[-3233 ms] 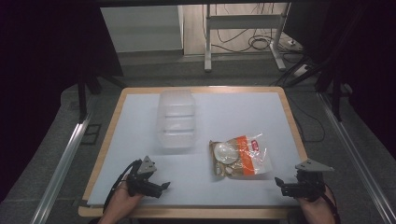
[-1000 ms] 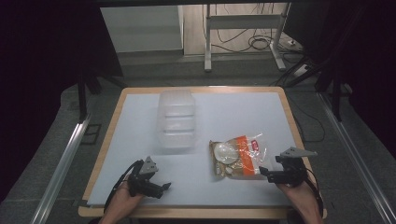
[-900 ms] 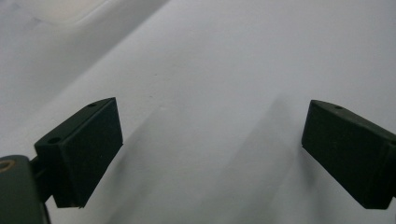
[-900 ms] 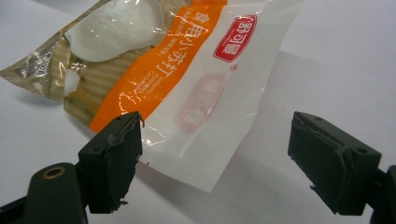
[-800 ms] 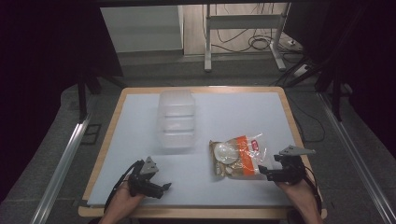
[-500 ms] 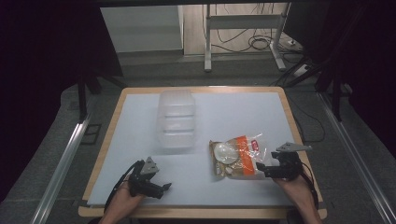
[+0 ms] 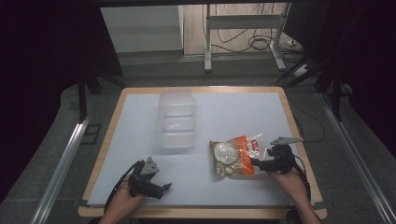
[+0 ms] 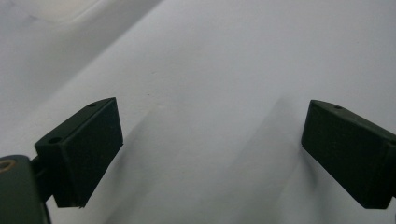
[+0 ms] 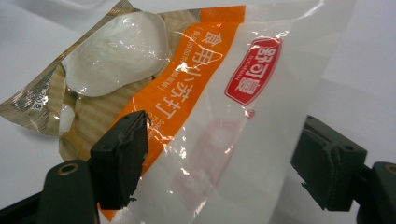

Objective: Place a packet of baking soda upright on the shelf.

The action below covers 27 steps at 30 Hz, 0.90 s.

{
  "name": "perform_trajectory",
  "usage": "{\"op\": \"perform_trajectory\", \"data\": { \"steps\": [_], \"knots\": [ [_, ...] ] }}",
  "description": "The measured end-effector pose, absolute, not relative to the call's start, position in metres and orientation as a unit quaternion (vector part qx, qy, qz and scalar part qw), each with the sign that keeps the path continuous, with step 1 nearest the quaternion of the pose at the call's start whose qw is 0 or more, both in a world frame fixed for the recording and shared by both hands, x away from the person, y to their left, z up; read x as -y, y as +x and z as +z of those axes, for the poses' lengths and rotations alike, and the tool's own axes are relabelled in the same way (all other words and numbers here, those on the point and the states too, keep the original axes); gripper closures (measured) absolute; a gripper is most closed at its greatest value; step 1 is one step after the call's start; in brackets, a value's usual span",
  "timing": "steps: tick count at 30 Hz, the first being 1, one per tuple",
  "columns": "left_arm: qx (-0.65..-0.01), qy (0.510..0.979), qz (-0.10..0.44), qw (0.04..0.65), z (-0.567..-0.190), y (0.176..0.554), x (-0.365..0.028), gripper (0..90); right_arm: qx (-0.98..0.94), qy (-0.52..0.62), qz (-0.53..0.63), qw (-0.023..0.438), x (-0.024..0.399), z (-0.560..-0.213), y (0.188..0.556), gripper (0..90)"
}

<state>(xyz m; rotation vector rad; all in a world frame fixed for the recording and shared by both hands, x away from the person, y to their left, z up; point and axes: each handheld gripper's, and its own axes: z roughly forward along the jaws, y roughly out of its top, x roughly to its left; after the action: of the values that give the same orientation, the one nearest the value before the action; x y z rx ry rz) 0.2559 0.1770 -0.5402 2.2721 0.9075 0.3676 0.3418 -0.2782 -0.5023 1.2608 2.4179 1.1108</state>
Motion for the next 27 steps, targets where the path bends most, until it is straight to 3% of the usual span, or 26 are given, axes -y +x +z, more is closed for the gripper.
{"op": "perform_trajectory", "data": {
  "steps": [8, 13, 18, 24, 27],
  "knots": [
    [-0.346, 0.868, 0.14, 0.327, -0.54, 0.256, -0.177, 5.5, -0.816, 0.427, 0.383, 0.07, 0.27, -0.506, 0.353, 25.0],
    [-0.347, 0.868, 0.14, 0.327, -0.541, 0.256, -0.177, 5.5, -0.816, 0.426, 0.39, 0.035, 0.268, -0.507, 0.357, 36.0],
    [-0.344, 0.87, 0.14, 0.324, -0.541, 0.256, -0.176, 5.5, -0.822, 0.417, 0.388, 0.022, 0.262, -0.507, 0.356, 52.3],
    [-0.346, 0.87, 0.14, 0.324, -0.541, 0.256, -0.176, 5.5, -0.825, 0.409, 0.388, 0.043, 0.256, -0.502, 0.353, 87.7],
    [-0.346, 0.869, 0.14, 0.324, -0.541, 0.256, -0.177, 5.5, -0.822, 0.408, 0.395, 0.051, 0.254, -0.5, 0.351, 89.1]
  ]
}}
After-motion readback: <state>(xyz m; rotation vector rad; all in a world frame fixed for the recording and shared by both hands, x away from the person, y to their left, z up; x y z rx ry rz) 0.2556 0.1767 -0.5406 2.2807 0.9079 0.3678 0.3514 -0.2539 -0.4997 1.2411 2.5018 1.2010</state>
